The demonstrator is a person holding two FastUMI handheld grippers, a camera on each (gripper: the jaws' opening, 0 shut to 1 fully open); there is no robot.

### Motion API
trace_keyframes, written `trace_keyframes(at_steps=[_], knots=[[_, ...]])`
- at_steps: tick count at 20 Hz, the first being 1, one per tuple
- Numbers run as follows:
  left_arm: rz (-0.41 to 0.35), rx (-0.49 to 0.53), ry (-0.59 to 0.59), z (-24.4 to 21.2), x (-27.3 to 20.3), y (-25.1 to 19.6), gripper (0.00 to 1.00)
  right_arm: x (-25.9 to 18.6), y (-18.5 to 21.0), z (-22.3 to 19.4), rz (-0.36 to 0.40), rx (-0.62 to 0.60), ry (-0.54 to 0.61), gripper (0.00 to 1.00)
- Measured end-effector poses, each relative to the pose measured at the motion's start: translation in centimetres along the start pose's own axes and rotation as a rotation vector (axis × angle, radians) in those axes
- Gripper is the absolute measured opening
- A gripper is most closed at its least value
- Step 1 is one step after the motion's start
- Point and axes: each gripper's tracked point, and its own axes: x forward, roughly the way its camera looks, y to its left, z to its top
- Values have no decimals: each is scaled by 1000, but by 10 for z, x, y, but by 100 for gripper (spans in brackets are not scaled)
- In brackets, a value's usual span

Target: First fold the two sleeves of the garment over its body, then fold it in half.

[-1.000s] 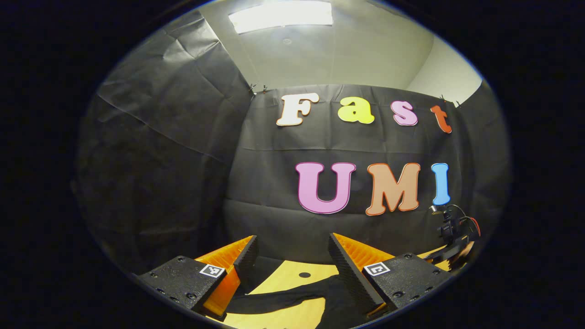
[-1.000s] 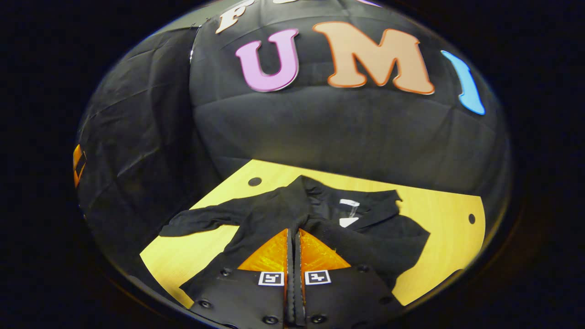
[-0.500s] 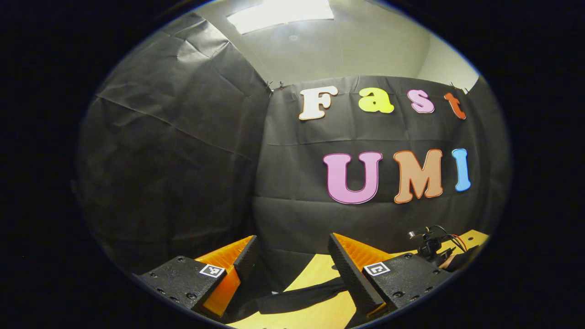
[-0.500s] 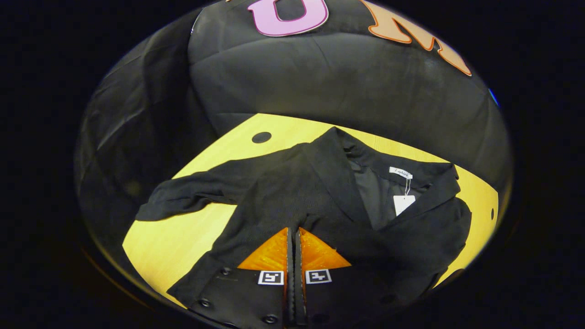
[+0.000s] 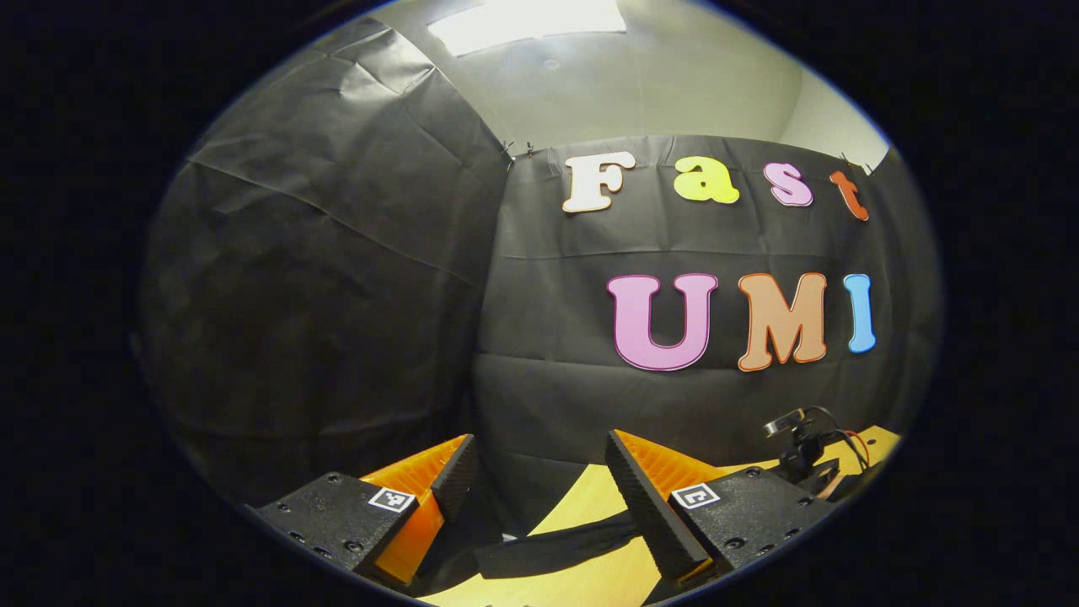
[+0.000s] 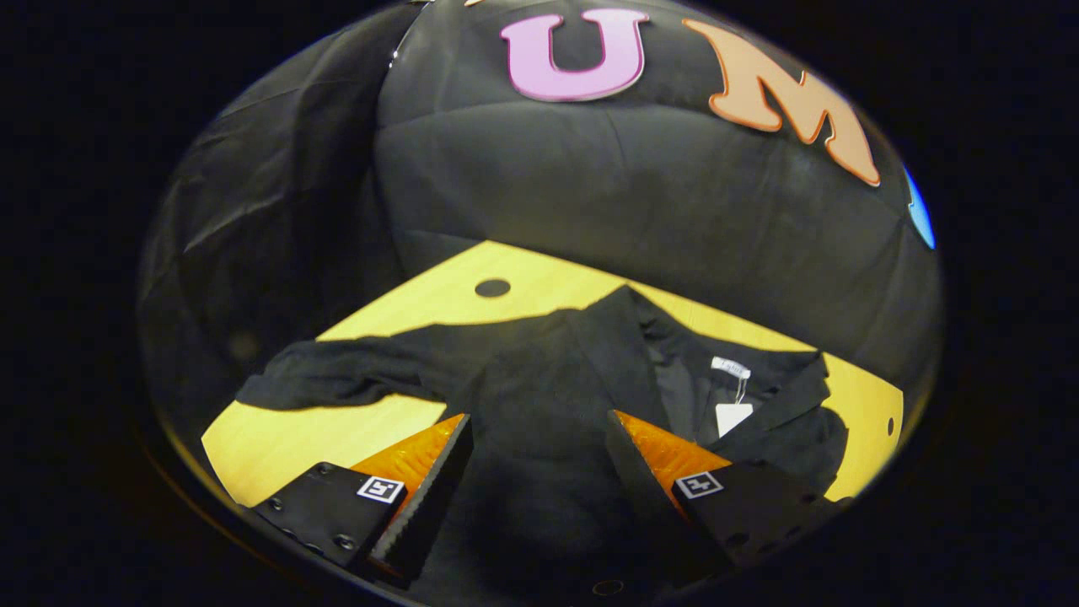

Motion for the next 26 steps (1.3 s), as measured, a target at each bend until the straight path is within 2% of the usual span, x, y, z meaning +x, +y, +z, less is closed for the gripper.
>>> trace_keyframes(at_steps=[5, 6, 9, 11, 13, 14, 18, 19, 22, 26], knots=[[19, -29, 53, -39, 28, 13, 94, -77, -18, 40, -32, 54, -220, 100], [21, -29, 70, -52, 32, 14, 97, -92, -22, 43, -43, 58, -247, 100], [27, -26, 130, -89, 48, 22, 94, -134, -39, 46, -81, 90, -300, 100], [19, -44, 182, -118, 59, 23, 98, -161, -51, 42, -108, 120, -318, 100], [11, -54, 243, -152, 67, 23, 95, -184, -66, 39, -144, 135, -332, 100], [8, -56, 269, -167, 71, 26, 98, -195, -73, 38, -165, 134, -341, 100], [3, -74, 391, -229, 82, 29, 95, -232, -94, 27, -244, 136, -357, 99], [4, -82, 426, -244, 83, 30, 98, -237, -98, 23, -256, 145, -355, 99], [8, -113, 524, -288, 82, 31, 94, -251, -108, 10, -291, 163, -337, 99], [-15, -104, 674, -338, 67, 28, 94, -259, -115, -6, -314, 176, -313, 100]])
